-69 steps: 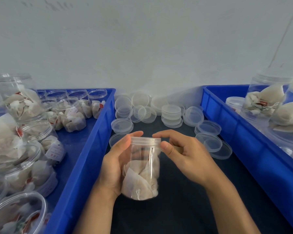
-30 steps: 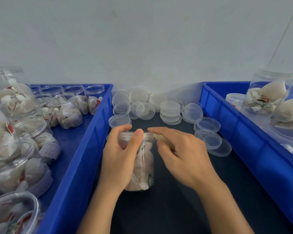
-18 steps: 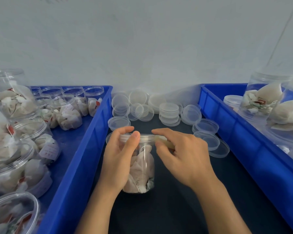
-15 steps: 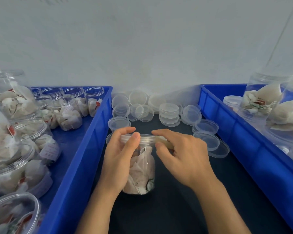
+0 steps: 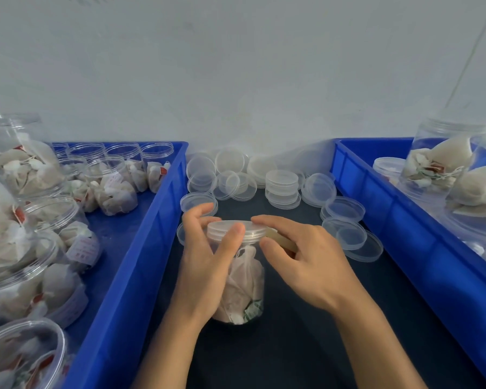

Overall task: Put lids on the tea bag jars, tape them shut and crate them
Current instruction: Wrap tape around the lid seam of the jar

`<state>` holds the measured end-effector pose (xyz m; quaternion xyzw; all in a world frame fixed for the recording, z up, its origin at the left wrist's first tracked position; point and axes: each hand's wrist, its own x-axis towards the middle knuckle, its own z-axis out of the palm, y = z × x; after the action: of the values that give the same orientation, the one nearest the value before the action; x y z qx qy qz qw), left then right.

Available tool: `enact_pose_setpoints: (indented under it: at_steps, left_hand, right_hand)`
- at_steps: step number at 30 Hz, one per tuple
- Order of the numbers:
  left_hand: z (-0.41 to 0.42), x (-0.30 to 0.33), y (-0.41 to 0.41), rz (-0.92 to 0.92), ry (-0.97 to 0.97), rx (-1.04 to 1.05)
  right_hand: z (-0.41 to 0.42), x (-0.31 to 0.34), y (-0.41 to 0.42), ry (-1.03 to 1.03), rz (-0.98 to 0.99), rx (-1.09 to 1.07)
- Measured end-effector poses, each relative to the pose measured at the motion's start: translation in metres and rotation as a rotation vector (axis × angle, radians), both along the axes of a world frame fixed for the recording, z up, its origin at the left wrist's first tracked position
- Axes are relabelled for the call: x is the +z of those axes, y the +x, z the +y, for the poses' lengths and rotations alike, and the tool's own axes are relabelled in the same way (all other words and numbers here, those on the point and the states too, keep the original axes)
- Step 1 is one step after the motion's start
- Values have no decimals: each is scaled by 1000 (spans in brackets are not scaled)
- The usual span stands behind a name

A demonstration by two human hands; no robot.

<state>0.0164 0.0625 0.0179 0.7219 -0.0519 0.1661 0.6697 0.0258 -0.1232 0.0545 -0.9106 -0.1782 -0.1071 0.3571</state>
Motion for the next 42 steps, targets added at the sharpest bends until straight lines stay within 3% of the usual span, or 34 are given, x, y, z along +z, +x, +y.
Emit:
enact_pose_setpoints:
  at_steps: [2,5,23,35,42]
  left_hand:
    - [-5,0,-1,-30,94,161]
    - [-13,-4,-3,-40,192,226]
    - [-2,-6,6,29,-57,19]
    - [1,1,3,23,-139,-39]
    - [1,-1,1,-30,-91,-82]
  right_hand:
    - [4,-1,-1,-13,-28,-20]
    - [7,-2,-3,-25,-71,-39]
    - [-10,-6,8,40,-27,18]
    - [-11,-3,3,81,-65,48]
    - [-11,-5,5,103,-34,48]
